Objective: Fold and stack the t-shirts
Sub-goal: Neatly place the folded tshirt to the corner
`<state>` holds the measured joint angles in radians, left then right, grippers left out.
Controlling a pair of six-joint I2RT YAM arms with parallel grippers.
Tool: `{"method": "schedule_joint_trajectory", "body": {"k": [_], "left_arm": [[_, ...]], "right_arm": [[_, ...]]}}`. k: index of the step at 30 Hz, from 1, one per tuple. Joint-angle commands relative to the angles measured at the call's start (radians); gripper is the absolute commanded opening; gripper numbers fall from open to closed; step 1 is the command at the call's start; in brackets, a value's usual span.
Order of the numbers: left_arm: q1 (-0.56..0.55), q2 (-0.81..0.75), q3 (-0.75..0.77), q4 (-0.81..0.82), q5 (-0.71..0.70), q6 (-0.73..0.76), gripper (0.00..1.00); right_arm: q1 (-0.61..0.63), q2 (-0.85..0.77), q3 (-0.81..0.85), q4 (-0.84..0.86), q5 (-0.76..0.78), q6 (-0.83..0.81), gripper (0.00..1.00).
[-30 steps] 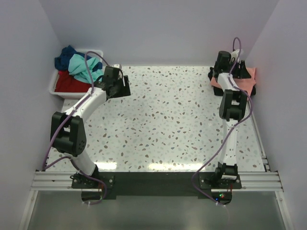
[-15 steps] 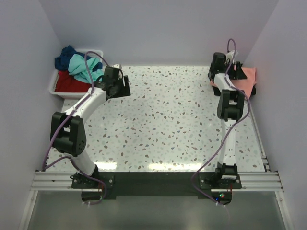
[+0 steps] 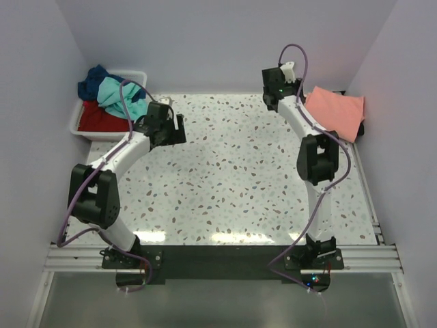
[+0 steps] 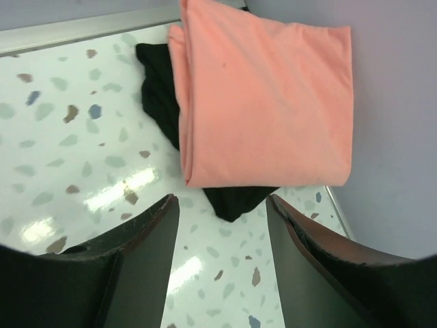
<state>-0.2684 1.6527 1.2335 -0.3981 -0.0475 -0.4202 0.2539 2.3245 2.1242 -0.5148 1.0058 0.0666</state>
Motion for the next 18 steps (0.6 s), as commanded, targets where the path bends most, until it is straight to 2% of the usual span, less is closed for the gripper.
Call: {"method": "schedule_joint_trajectory", "body": {"k": [1,2,3,4,13,18], "left_arm": [[0.009,-0.07,-0.031,0.079,0.006,0.043,0.86],[0.009,-0.076,-0.041,0.085,0.003,0.047,0.87],[0.009,-0.08,-0.049,0.091,0.001,0.052,0.98],[0.009,-0.093,-0.055,0.097,0.001,0.055,1.0],[0.006,-0.137,-0.106,0.122,-0.02,0.072,1.0],[-0.008,-0.169,-0.127,0.14,-0.051,0.069,1.0]], "right_arm": [[0.025,-0.207,-0.114,-0.116,-0.212,0.137,0.58],[0.047,-0.229,-0.145,-0.117,-0.235,0.148,0.57],[0.057,-0.258,-0.179,-0.11,-0.255,0.159,0.57],[0.067,-0.307,-0.246,-0.105,-0.319,0.168,0.57],[0.189,-0.543,-0.596,-0.051,-0.51,0.251,0.54],[0.242,-0.671,-0.707,-0.036,-0.576,0.269,0.53]]}}
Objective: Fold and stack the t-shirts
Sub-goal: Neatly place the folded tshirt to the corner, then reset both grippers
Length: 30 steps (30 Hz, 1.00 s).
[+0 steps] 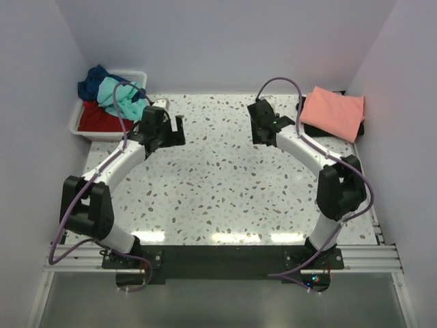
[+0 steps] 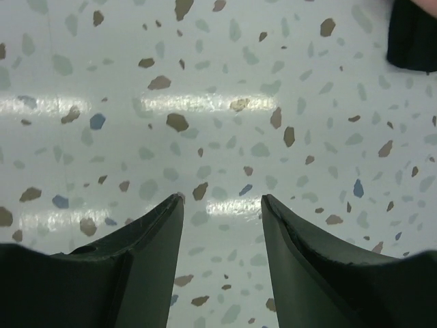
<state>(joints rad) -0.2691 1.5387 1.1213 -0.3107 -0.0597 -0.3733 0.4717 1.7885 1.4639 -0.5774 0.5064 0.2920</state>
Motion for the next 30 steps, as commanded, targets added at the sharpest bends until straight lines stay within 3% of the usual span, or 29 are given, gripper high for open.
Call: {"method": "schedule_joint_trajectory", "body": {"k": [1,10,30], "left_arm": [[-0.015,-0.057,-0.018,0.055,-0.045,0.022,1.0],[-0.061,-0.072,-0.034,0.054,-0.081,-0.001,1.0],[-0.136,-0.124,-0.038,0.024,-0.143,-0.004,1.0]], "right_arm": [[0.03,-0.155,-0.069,0.027,-0.086,0.053,0.53],[0.102,-0.29,-0.131,0.047,-0.141,0.068,0.57],[0.225,-0.305,-0.16,0.125,-0.106,0.113,0.58]]}}
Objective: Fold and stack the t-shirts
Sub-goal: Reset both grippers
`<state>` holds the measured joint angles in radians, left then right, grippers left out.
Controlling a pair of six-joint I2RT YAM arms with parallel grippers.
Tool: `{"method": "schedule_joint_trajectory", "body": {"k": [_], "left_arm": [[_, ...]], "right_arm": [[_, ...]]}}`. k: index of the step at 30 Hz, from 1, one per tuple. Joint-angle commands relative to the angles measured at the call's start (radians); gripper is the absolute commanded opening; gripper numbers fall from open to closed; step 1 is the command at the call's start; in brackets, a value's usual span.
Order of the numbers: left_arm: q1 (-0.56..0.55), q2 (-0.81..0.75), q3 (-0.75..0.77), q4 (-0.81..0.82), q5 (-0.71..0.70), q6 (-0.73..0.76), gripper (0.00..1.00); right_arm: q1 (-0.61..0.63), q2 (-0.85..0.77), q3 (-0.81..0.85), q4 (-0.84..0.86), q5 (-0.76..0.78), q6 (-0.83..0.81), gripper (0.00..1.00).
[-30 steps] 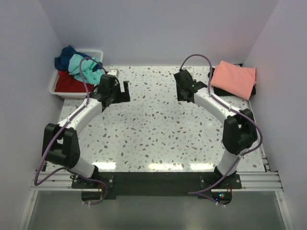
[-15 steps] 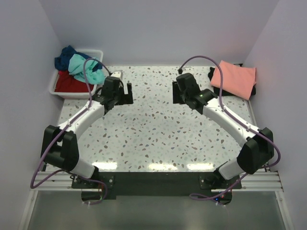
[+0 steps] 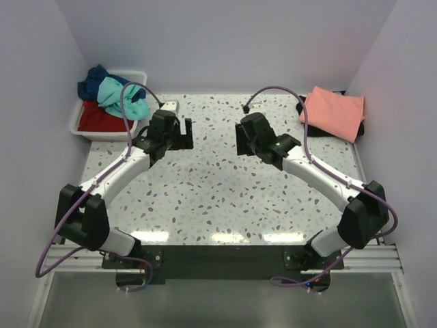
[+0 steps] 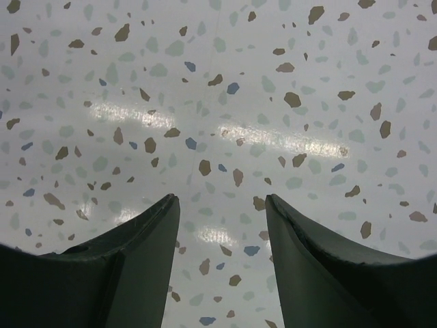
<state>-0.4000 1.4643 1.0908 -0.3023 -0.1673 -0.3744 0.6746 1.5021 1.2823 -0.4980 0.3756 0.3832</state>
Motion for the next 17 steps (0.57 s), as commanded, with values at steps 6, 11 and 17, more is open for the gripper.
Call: {"method": "schedule_joint_trajectory", "body": {"k": [6,11,17], "left_arm": [[-0.007,-0.078,-0.026,0.012,-0.034,-0.003,1.0],[-0.007,-0.087,-0.034,0.012,-0.037,-0.001,1.0],[-0.007,-0.091,-0.034,0.011,-0.041,0.006,1.0]], "right_arm": [[0.06,0.015,0.055,0.049,0.037,0.02,0.57],[0.069,0.029,0.08,0.05,0.049,0.011,0.57],[0.077,0.041,0.101,0.05,0.06,-0.006,0.58]]}}
